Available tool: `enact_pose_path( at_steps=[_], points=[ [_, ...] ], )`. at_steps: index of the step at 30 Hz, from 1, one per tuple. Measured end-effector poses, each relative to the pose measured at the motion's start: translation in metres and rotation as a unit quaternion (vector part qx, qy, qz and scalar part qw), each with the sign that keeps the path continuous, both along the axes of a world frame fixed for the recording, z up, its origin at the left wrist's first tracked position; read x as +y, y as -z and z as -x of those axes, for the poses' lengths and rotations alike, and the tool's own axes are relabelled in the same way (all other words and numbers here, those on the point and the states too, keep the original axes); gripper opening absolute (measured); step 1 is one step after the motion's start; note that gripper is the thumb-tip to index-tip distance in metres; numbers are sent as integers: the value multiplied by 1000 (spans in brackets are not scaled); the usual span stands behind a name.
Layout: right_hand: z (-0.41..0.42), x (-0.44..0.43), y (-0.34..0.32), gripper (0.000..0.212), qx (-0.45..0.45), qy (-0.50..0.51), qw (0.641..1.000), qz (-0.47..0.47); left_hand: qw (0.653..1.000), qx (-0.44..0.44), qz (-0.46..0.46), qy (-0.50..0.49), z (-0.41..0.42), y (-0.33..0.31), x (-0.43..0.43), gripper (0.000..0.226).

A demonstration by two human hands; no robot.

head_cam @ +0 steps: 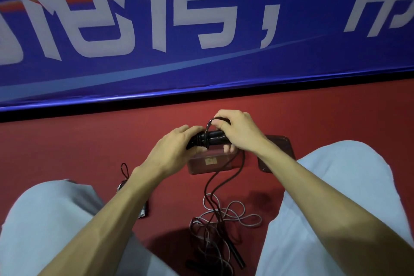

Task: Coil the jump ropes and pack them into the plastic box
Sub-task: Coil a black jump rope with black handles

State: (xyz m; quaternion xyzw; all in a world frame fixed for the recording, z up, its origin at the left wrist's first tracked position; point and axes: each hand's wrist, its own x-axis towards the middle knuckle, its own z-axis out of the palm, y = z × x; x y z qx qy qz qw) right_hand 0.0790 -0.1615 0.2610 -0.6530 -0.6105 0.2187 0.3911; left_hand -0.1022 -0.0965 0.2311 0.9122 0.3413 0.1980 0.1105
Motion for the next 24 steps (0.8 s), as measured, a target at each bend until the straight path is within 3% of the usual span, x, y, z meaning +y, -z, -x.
enact_pose_path(
  at_steps=[3, 5, 10, 13, 16, 19, 22, 24],
  points=[
    [1, -1, 4, 15, -7, -10, 1000, 3, 997, -31, 64, 22, 2, 6, -2, 70],
    [2, -1, 5, 15, 0, -17, 1000, 11, 998, -31, 59, 6, 2, 8, -3, 68],
    [-10, 3, -1, 19, 69, -17, 996, 62, 997, -46, 57, 27, 1, 2, -6, 18],
    [-23, 6, -4, 29, 155, 9, 986, 66, 982, -87, 153, 62, 4, -9, -7, 8],
    [-28, 12, -2, 22, 265, 18, 963, 49, 917, -226, 320, 71, 5, -16, -9, 8],
    [-25, 13, -3, 20, 358, -30, 932, 49, 838, -348, 417, 53, 4, -23, -10, 14],
    [-14, 6, -8, 17, 360, -103, 924, 80, 782, -417, 462, 28, 3, -25, -10, 16],
    [-8, 1, -10, 18, 345, -143, 921, 108, 766, -439, 469, 6, 2, -24, -9, 17]
  ],
)
